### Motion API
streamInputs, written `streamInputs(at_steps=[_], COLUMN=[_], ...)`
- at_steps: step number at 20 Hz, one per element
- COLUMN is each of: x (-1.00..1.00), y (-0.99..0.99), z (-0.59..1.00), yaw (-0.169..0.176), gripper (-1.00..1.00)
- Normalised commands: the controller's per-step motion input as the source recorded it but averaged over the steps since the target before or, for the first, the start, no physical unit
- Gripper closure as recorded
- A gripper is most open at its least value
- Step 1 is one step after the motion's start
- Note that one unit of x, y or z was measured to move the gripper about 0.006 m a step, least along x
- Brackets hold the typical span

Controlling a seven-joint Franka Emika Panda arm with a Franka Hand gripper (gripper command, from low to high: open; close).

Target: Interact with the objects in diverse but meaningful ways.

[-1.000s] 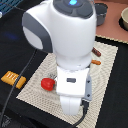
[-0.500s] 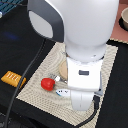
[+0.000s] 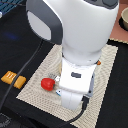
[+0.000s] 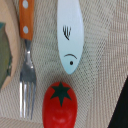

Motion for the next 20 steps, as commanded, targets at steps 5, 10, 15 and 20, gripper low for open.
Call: streamInputs(at_steps=[5, 10, 15, 20], x=[-0.93, -0.99, -1.0, -1.0], y=[-0.03, 0.25, 0.38, 0.42], z=[0.43, 0.4, 0.39, 0.36], yaw=[-0.04, -0.008, 0.0, 0.0], gripper=[-1.0, -1.0, -1.0, -1.0])
